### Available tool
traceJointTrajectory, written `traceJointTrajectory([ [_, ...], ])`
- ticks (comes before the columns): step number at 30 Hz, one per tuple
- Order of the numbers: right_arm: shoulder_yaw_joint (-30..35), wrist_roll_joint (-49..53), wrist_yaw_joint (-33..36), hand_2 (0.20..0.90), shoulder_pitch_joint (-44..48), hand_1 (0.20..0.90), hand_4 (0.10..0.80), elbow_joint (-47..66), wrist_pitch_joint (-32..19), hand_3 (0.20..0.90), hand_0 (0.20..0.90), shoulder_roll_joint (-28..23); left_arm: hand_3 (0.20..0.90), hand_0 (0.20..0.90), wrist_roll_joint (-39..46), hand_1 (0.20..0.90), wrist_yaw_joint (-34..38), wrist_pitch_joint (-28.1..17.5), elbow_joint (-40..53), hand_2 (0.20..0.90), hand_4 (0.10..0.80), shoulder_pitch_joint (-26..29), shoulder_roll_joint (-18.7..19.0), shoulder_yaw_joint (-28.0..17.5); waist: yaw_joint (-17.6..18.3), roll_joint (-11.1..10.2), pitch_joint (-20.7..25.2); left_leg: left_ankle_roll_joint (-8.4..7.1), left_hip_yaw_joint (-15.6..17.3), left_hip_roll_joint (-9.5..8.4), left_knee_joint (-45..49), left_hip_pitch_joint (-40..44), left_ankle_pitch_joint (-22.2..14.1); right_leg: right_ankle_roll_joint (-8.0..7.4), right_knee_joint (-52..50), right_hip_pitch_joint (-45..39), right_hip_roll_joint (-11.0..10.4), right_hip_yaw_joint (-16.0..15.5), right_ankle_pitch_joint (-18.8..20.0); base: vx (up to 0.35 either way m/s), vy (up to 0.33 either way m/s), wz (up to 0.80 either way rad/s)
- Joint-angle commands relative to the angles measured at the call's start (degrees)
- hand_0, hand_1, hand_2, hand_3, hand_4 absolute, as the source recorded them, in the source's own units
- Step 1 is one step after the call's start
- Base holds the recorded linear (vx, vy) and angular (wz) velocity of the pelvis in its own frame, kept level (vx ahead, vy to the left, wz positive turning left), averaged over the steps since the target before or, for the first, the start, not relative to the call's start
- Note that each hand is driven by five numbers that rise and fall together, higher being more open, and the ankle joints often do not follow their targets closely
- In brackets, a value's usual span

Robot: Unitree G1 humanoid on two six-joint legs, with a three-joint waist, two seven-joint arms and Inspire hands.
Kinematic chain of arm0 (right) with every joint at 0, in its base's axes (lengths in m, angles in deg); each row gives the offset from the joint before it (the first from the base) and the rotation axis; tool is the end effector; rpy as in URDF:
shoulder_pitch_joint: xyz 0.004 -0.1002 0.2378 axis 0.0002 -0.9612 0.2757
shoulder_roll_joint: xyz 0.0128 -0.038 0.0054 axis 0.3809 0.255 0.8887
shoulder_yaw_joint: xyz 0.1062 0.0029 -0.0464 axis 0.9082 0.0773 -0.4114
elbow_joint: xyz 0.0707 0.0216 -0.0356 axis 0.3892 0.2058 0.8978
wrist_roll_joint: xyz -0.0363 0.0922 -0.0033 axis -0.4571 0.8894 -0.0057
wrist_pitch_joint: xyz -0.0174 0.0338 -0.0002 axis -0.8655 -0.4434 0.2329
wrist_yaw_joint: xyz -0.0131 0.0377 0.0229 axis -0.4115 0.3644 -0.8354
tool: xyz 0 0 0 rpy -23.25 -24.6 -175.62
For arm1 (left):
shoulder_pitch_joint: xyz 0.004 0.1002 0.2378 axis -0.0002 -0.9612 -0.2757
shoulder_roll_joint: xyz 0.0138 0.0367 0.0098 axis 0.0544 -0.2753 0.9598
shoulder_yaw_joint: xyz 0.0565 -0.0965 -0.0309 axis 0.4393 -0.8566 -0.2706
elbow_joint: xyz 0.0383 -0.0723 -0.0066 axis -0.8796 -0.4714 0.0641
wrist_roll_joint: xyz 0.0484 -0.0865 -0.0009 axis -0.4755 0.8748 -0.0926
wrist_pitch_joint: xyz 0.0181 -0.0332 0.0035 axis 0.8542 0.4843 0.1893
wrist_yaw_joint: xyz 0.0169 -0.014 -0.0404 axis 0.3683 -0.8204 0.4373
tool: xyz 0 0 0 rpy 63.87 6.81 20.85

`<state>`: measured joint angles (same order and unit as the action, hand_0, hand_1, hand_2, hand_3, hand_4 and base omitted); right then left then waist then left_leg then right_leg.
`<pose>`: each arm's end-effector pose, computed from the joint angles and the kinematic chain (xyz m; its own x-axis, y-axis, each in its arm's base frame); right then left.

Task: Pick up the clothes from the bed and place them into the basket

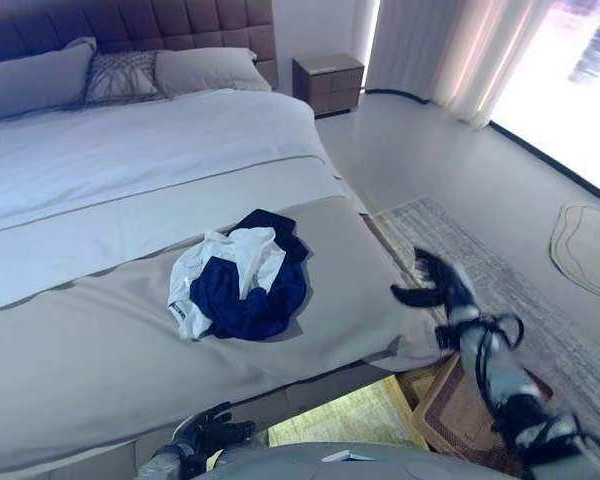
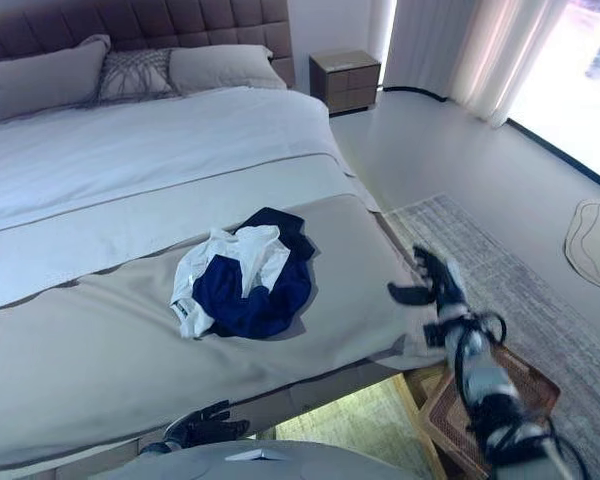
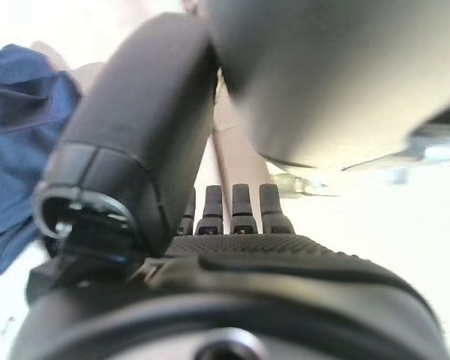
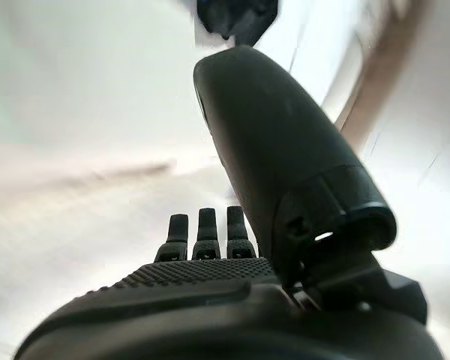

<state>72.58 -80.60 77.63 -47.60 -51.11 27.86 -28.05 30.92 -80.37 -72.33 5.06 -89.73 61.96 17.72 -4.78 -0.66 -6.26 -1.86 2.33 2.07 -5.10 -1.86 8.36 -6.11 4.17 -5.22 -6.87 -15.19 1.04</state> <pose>0.2628 -0.2539 0.0397 0.9890 -0.1320 -0.0665 0.0545 0.7435 -0.6665 0.0739 0.2244 -0.1228 0.4525 -0.0198 -0.8915 -0.0186 0.9993 -0.0316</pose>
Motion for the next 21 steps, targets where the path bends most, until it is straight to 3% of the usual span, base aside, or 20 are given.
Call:
traceJointTrajectory([
  [1,-3.6,-10.7,6.1,0.9,20.5,0.9,0.8,7.1,-0.7,0.9,0.9,-3.6,0.9,0.9,0.3,0.9,0.6,-1.9,-0.4,0.9,0.8,3.9,2.5,6.2,-6.5,-1.0,-8.8,5.51,-3.0,-5.22,4.0,-0.9,-10.2,1.55,-14.0,8.3,-0.9,-3.4,-4.6,-0.241,-0.045,0.42],
  [7,-13.0,-12.9,7.7,0.9,40.5,0.9,0.8,-2.5,4.9,0.9,0.9,-7.9,0.9,0.9,3.1,0.9,0.7,-2.4,1.0,0.9,0.8,8.6,5.8,7.9,-11.7,-0.6,-14.8,4.96,-6.8,-5.92,7.9,-11.7,-7.8,2.15,-18.2,13.4,-2.7,-5.1,-4.5,-0.119,-0.022,0.38],
  [10,-16.7,-13.5,7.4,0.9,45.0,0.9,0.8,-6.9,7.9,0.9,0.9,-8.0,0.9,0.9,4.4,0.9,0.6,-2.9,2.0,0.9,0.8,9.0,6.9,8.1,-13.8,-0.6,-16.6,4.25,-7.9,-5.86,8.9,-14.2,-8.2,1.99,-20.1,14.4,-3.5,-6.0,-6.2,0.024,-0.051,0.38],
  [15,-21.7,-15.9,6.3,0.9,51.0,0.9,0.8,-14.9,14.0,0.9,0.9,-7.2,0.9,0.9,7.9,0.9,-0.1,-4.0,4.6,0.9,0.8,9.8,9.4,8.2,-17.8,-0.5,-19.9,2.93,-10.7,-5.1,8.4,-18.7,-5.7,2.64,-21.5,16.2,-4.0,-10.0,-8.3,0.016,-0.103,0.36],
  [21,-24.4,-21.2,1.8,0.9,54.7,0.9,0.8,-20.6,18.8,0.9,0.9,-6.1,0.9,0.9,9.3,0.9,-1.9,-5.8,5.3,0.9,0.8,9.7,9.7,8.7,-20.2,0.2,-21.6,2.83,-12.2,-5.29,10.0,-21.2,-5.4,3.18,-25.0,19.1,-5.4,-13.2,-9.9,0.022,-0.012,0.2],
])
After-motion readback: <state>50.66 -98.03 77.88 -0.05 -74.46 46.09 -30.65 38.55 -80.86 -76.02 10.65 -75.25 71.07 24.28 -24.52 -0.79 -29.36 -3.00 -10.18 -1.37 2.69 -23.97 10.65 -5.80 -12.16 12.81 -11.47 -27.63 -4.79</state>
